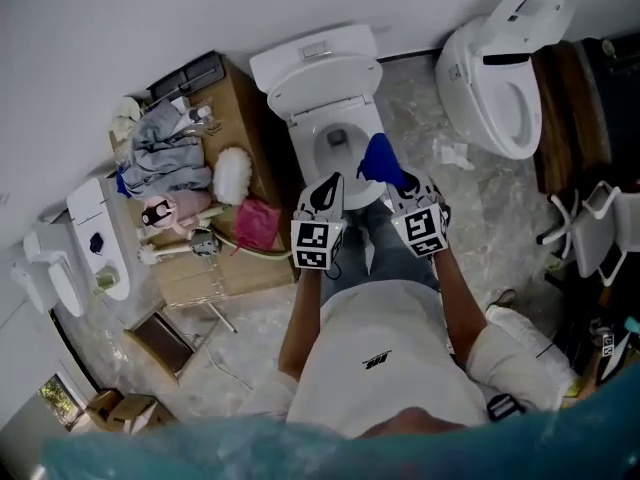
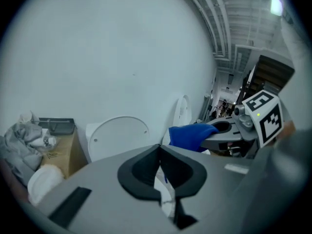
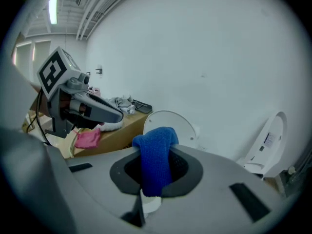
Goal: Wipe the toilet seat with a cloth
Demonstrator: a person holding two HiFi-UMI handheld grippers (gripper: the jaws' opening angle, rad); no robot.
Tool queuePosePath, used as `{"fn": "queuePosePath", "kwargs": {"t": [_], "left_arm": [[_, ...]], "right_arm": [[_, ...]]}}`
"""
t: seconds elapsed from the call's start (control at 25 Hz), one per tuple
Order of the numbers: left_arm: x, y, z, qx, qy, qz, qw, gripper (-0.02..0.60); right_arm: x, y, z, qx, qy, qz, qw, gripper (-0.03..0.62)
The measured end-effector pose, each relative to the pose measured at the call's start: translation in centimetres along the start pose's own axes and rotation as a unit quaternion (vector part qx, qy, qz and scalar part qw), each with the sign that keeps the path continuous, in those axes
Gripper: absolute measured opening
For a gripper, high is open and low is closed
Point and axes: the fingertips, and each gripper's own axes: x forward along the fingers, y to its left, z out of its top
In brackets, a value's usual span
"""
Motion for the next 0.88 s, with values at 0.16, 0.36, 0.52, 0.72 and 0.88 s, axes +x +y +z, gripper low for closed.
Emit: {"fn": "queuePosePath", "kwargs": {"t": [0.16, 0.36, 0.52, 0.72, 0.88], "left_arm": [[-3.0, -0.6, 2.6, 0.009, -0.010, 0.002, 0.9999, 0.009], [-6.2, -1.1, 4.9, 0.023, -0.027, 0.006, 0.9993, 0.009], [-7.4, -1.4, 5.7, 0.037, -0.040, 0.006, 0.9985, 0.009], [-9.1, -1.5, 6.6, 0.040, -0.048, 0.011, 0.9980, 0.009], [-10.1, -1.0, 7.3, 0.036, -0.055, 0.015, 0.9978, 0.009]], "right_arm": [[-3.1, 0.7, 2.6, 0.011, -0.026, 0.001, 1.000, 0.020], [-6.2, 1.5, 5.0, 0.015, -0.042, -0.004, 0.999, 0.020], [-7.3, 1.6, 5.9, 0.014, -0.049, -0.008, 0.999, 0.020], [-8.4, 2.5, 7.5, 0.016, -0.061, -0.004, 0.998, 0.020], [-8.7, 3.1, 8.9, 0.014, -0.067, -0.004, 0.998, 0.020]]}}
